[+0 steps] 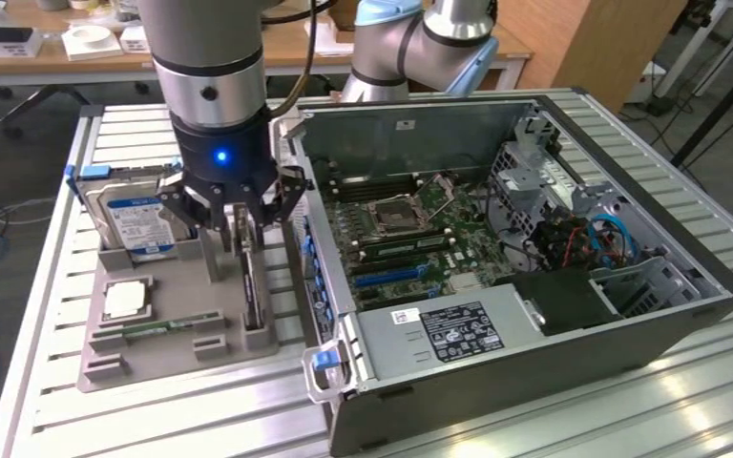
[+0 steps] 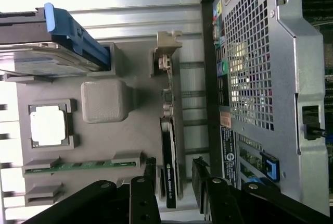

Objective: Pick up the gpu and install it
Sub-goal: 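Reach for the gpu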

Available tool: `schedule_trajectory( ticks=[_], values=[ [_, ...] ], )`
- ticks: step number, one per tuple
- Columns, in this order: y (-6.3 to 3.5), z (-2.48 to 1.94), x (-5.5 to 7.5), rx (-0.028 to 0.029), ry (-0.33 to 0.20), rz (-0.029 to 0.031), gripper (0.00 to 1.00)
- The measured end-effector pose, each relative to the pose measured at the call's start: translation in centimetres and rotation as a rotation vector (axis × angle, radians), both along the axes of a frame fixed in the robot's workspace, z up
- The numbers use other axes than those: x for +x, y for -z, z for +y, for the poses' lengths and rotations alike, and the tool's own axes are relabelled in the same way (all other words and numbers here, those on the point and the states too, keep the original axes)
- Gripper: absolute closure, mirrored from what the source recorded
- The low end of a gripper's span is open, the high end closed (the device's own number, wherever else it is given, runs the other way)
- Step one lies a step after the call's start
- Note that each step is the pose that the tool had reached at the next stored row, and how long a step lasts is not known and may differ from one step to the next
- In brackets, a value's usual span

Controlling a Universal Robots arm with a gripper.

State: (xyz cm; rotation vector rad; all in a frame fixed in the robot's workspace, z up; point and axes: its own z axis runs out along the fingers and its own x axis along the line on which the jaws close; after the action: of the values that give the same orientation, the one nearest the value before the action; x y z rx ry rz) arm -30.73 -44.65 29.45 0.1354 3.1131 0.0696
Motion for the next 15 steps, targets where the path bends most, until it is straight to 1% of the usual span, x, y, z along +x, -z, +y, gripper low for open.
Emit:
schedule_trajectory(
  ticks=[15],
  values=[
    [1.84,-0.22,0.0,0.0,0.0,0.0,0.59]
  ],
)
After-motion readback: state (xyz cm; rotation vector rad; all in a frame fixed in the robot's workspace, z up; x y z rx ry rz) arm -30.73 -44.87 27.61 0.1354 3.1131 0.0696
